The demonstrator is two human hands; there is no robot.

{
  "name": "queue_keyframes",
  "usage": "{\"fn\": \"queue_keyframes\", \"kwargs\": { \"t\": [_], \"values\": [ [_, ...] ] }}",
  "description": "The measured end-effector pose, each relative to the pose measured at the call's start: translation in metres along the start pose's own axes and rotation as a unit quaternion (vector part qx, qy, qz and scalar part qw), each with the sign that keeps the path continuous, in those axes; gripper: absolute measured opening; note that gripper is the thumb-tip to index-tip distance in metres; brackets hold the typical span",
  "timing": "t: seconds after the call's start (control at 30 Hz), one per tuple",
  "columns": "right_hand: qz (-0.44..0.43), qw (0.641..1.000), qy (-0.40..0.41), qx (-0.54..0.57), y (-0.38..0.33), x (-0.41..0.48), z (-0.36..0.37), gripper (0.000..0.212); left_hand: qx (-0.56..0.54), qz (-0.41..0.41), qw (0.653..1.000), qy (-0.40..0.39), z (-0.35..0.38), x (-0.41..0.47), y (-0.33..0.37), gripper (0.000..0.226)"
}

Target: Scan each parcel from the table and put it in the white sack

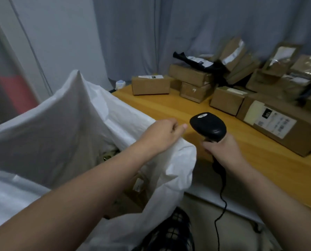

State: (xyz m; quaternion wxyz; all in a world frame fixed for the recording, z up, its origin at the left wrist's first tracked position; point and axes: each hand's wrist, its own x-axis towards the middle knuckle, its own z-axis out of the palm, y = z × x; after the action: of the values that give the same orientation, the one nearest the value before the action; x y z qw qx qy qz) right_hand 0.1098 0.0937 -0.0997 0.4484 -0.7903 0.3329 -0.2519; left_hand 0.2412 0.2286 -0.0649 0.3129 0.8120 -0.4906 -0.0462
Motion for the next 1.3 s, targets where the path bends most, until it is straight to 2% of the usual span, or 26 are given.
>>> {"fn": "queue_keyframes", "kwargs": {
  "t": [0.13, 0.27, 0.4, 0.47, 0.63, 0.77, 0.9, 1.03, 1.13, 1.23, 1.3],
  "values": [
    [0.016, 0.998, 0.053, 0.017, 0.007, 0.004, -0.048, 0.017, 0.003, 0.050, 0.998, -0.025, 0.030, 0.043, 0.033, 0.031],
    [0.032, 0.993, 0.116, 0.018, 0.025, 0.007, -0.099, 0.014, 0.015, 0.089, 0.996, -0.027, 0.080, 0.090, 0.072, 0.023],
    [0.080, 0.977, 0.191, 0.042, 0.047, 0.013, -0.148, 0.011, 0.022, 0.116, 0.992, -0.042, 0.135, 0.141, 0.113, 0.050],
    [0.104, 0.966, 0.223, 0.074, 0.055, 0.014, -0.167, 0.008, 0.063, 0.154, 0.985, -0.047, 0.157, 0.167, 0.133, 0.064],
    [0.141, 0.947, 0.264, 0.115, 0.070, 0.009, -0.198, 0.017, 0.260, 0.261, 0.925, -0.093, 0.191, 0.232, 0.180, 0.096],
    [0.145, 0.943, 0.275, 0.117, 0.080, 0.003, -0.211, 0.017, 0.350, 0.238, 0.894, -0.149, 0.199, 0.259, 0.201, 0.114],
    [0.133, 0.945, 0.280, 0.108, 0.085, -0.003, -0.219, 0.015, 0.376, 0.258, 0.879, -0.140, 0.190, 0.256, 0.207, 0.108],
    [0.118, 0.949, 0.274, 0.101, 0.083, -0.012, -0.217, 0.013, 0.339, 0.259, 0.887, -0.176, 0.181, 0.239, 0.202, 0.108],
    [0.102, 0.950, 0.279, 0.096, 0.080, -0.017, -0.213, 0.010, 0.285, 0.268, 0.900, -0.194, 0.174, 0.215, 0.201, 0.096],
    [0.085, 0.944, 0.313, 0.059, 0.078, -0.020, -0.209, 0.017, 0.288, 0.275, 0.901, -0.171, 0.161, 0.187, 0.201, 0.085],
    [0.074, 0.939, 0.336, 0.025, 0.073, -0.026, -0.207, 0.030, 0.311, 0.272, 0.899, -0.147, 0.151, 0.167, 0.200, 0.084]
  ]
}}
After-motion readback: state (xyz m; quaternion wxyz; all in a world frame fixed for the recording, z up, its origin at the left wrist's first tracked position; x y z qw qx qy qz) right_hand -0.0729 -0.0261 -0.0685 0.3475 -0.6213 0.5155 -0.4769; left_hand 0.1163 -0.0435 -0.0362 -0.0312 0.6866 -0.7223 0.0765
